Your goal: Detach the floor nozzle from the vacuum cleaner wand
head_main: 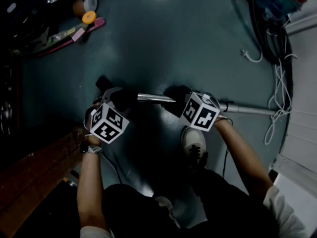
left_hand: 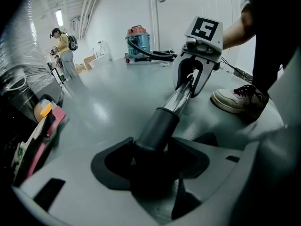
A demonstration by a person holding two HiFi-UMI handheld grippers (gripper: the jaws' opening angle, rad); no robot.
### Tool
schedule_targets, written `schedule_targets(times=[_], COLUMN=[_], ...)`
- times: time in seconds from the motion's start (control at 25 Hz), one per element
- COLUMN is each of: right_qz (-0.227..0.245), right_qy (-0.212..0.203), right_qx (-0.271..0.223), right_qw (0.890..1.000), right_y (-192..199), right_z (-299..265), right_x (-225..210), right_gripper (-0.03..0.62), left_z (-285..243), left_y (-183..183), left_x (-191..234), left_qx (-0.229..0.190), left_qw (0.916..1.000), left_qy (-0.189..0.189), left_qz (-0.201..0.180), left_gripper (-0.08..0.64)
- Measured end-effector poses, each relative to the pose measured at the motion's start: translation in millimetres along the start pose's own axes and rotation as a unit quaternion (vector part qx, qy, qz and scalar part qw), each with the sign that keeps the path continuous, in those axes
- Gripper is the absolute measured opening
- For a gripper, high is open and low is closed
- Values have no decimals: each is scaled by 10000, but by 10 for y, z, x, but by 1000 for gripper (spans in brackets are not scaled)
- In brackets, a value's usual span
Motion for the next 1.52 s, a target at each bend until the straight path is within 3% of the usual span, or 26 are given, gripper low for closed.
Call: schedule_targets(times=[0.6,0.96,1.52], right_qz=[-72,50,276], right_qy=[-65,-81,37], right_qx=[-17,-34,-24], right_qw=[10000,9999,9996], right_y=[6,14,-23], right_z=[-3,-1,33], right_x=[29,39,37], right_gripper=[164,164,164], left_z=[15,-10,31], left_y=[50,77,44], left_x=[-20,-46,-48], left_qx=[-636,-310,-131], left_qw=[9970,9993,9998], left_qy=[204,159,105], left_qz=[403,145,-121], left_gripper=[235,227,222])
Point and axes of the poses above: the fingertips, and each gripper's own axes: z backward along the fingers, x to its left, y out of its underside, the point moved 4 cm from there along z, backward along the fingers, and after that the axes turned 12 degrees about y, right-handed, at the moved point
